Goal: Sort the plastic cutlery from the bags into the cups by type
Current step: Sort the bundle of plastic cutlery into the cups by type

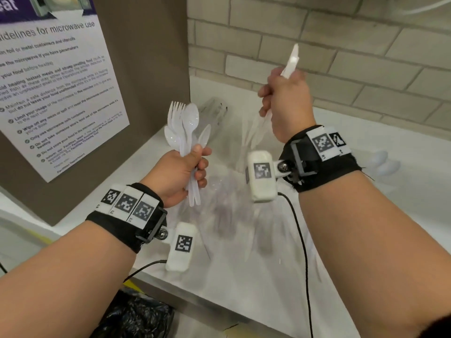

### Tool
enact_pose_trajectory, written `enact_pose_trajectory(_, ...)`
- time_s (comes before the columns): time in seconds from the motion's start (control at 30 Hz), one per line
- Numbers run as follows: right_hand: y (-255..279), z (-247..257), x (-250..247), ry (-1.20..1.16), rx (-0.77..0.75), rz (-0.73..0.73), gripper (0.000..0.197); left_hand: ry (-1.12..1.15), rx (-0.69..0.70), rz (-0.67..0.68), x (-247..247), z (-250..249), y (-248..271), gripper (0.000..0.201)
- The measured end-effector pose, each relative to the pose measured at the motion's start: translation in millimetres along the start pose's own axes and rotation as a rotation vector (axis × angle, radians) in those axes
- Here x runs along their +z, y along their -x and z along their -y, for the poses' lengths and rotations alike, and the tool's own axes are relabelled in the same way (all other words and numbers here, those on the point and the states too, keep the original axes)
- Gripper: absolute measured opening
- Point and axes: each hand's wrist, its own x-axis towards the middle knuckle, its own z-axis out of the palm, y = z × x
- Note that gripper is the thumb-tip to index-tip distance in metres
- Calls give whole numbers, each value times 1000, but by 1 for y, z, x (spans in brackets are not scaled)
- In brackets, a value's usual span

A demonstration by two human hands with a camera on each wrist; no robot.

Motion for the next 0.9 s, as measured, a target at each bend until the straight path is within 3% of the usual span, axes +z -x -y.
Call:
enact_pose_trajectory(0.13,-24,-14,21,33,-293,-55,16,-12,11,-39,-10,-6,-1,27)
enact_pose_trajectory(0.2,-34,-32,23,82,-328,-80,16,-25,15,-44,-10,-7,1,26)
enact_pose_trajectory(0.37,-50,-90,15,138,-116,-31,20,-32,8,-44,-11,-7,-1,26)
enact_pose_trajectory(0.47,-54,-110,11,197,60,44,18,-60,2,-41,-10,-2,-5,26)
enact_pose_trajectory(0.53,-56,-113,10,270,101,46,19,-71,-5,-35,-7,0,-8,25)
enact_pose_trajectory(0.73,-55,-96,4,354,81,46,43,-90,-22,5,3,7,-16,26)
enact_pose_trajectory(0.9,-32,-73,-1,315,-67,6,32,-92,-36,63,16,9,-20,27)
